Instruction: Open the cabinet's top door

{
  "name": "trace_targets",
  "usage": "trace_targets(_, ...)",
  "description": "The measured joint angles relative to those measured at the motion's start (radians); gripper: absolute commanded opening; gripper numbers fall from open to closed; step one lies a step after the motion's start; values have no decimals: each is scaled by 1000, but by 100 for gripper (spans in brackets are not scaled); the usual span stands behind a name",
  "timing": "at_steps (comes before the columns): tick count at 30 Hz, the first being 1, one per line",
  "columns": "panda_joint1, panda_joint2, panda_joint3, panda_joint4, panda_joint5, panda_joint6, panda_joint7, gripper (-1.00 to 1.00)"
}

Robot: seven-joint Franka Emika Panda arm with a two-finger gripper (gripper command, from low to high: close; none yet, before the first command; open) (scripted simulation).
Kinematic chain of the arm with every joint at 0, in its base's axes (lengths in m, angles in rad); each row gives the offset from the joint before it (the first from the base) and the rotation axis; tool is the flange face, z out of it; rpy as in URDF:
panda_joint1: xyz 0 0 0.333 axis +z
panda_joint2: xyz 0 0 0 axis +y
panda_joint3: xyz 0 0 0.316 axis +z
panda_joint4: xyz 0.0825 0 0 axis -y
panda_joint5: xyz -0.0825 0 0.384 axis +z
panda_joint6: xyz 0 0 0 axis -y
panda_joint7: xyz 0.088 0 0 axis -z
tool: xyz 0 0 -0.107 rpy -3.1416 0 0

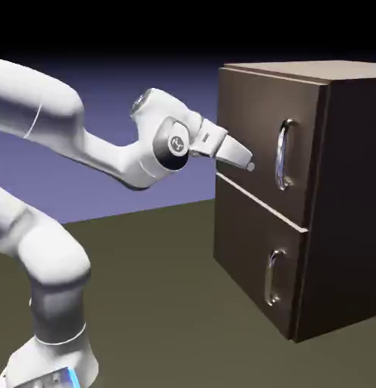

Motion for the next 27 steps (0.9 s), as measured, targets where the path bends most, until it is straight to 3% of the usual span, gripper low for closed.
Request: trace_targets(27,338,-208,-402,100,-1174,-97,864,100)
